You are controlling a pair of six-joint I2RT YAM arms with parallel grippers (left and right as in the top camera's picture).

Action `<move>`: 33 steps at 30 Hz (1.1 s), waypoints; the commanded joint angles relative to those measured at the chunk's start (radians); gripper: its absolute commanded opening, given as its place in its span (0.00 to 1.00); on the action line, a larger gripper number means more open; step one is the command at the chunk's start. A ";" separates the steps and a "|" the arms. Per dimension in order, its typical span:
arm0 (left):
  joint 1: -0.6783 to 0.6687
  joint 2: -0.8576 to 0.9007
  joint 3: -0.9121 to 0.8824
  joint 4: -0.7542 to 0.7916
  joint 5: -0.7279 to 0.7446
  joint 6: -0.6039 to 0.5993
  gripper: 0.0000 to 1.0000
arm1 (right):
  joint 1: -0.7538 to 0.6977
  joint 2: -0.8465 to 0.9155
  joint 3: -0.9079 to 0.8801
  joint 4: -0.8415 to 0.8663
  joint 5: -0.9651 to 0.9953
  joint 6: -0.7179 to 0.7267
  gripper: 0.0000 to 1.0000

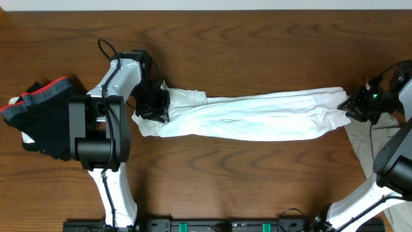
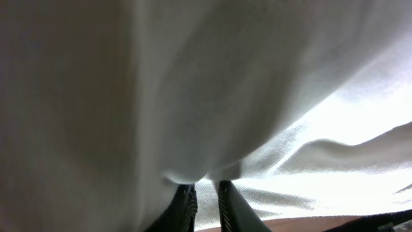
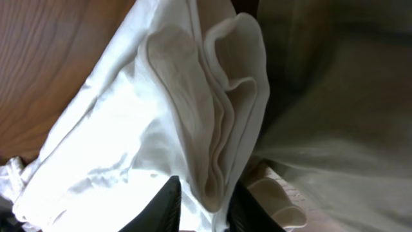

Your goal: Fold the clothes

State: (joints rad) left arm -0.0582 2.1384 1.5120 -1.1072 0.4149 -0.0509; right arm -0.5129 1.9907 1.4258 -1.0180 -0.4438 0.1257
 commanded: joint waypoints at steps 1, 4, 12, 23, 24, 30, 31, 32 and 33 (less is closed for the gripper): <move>0.001 0.004 -0.006 -0.006 -0.009 0.010 0.16 | -0.002 0.008 0.020 -0.007 -0.032 0.000 0.24; 0.001 0.004 -0.006 -0.006 -0.009 0.010 0.16 | -0.002 0.008 0.020 -0.008 -0.032 0.000 0.24; 0.001 0.004 -0.006 -0.006 -0.009 0.010 0.16 | -0.008 0.008 0.031 -0.007 -0.032 0.000 0.24; 0.001 0.004 -0.006 -0.002 -0.009 0.010 0.16 | -0.017 0.008 0.084 -0.010 -0.032 0.000 0.26; 0.001 0.004 -0.006 -0.002 -0.009 0.010 0.16 | -0.013 0.008 0.084 -0.011 -0.032 0.000 0.26; 0.001 0.004 -0.006 -0.002 -0.009 0.010 0.16 | 0.003 0.008 0.083 -0.011 0.016 0.000 0.28; 0.001 0.004 -0.006 -0.002 -0.009 0.010 0.16 | 0.004 0.008 0.083 -0.012 0.032 0.000 0.28; 0.001 0.004 -0.006 -0.002 -0.009 0.010 0.16 | 0.003 0.008 0.083 -0.013 0.044 0.000 0.28; 0.001 0.004 -0.006 -0.002 -0.009 0.010 0.16 | 0.003 0.008 0.083 -0.016 0.061 0.000 0.28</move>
State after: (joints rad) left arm -0.0582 2.1384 1.5120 -1.1065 0.4149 -0.0509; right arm -0.5339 1.9907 1.4937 -1.0286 -0.4305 0.1253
